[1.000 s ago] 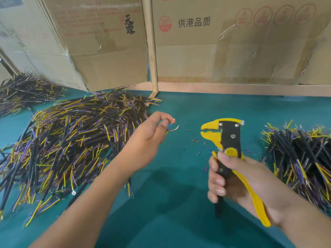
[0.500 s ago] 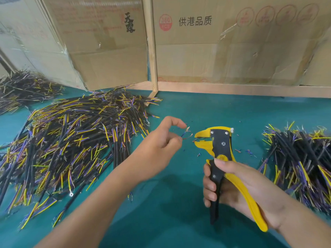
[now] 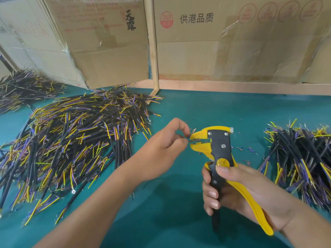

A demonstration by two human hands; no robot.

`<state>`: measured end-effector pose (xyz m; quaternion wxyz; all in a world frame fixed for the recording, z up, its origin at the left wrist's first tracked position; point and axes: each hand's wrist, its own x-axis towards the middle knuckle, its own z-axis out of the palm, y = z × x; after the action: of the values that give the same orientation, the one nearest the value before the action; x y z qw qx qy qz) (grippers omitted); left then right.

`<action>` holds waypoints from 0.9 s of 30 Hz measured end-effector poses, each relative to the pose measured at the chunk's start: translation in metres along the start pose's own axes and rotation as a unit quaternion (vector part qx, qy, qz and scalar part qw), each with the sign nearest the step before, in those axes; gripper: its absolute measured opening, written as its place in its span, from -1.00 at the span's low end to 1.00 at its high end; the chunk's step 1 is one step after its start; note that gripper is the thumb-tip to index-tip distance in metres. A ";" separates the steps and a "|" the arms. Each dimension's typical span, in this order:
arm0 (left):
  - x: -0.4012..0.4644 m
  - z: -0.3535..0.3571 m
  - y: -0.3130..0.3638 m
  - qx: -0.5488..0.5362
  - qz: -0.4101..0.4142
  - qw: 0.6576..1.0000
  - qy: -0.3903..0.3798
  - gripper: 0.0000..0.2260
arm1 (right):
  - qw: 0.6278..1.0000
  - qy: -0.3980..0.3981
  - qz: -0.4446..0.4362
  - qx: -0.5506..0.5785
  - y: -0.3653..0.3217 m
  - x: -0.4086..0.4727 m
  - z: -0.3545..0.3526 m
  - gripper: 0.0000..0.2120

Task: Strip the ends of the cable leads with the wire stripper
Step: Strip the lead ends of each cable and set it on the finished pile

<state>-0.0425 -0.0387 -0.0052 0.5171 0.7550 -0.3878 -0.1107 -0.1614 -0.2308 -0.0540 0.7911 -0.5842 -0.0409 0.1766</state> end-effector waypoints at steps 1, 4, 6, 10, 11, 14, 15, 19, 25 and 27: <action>0.000 0.000 0.000 -0.001 0.000 1.000 -0.001 -0.94 | 1.000 0.013 -0.007 -0.005 0.000 0.000 0.000 -0.60; 0.000 -0.001 0.000 0.002 -0.001 1.000 -0.005 -0.95 | 1.000 0.024 0.007 -0.002 -0.006 -0.002 0.005 -0.61; -0.001 -0.001 0.000 0.004 -0.003 1.000 -0.007 -0.94 | 1.000 0.016 0.014 0.004 -0.008 -0.002 0.008 -0.62; -0.001 0.002 -0.002 -0.015 -0.012 1.000 -0.010 -0.92 | 0.995 -0.021 0.022 0.097 -0.014 0.000 0.015 -0.62; -0.001 0.002 -0.002 -0.020 -0.015 1.000 -0.010 -0.91 | 0.994 -0.018 0.019 0.102 -0.014 0.001 0.015 -0.62; -0.001 0.003 -0.003 -0.032 -0.024 0.999 -0.015 -0.89 | 0.994 -0.005 0.020 0.108 -0.014 0.002 0.018 -0.64; 0.000 0.003 -0.003 -0.035 -0.025 0.999 -0.016 -0.88 | 0.994 0.000 0.019 0.108 -0.014 0.002 0.020 -0.66; 0.000 0.005 -0.003 -0.042 -0.021 0.999 -0.016 -0.89 | 0.994 0.018 0.020 0.106 -0.014 0.002 0.024 -0.69; 0.000 0.006 -0.004 -0.020 -0.011 1.000 -0.015 -0.88 | 0.993 0.044 0.027 0.103 -0.015 0.004 0.028 -0.63; 0.000 0.006 -0.004 -0.017 -0.008 1.000 -0.015 -0.88 | 0.993 0.051 0.030 0.099 -0.014 0.005 0.028 -0.59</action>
<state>-0.0441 -0.0425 -0.0117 0.5227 0.7476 -0.3877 -0.1327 -0.1614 -0.2073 -0.0326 0.8404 -0.5123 0.0348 0.1732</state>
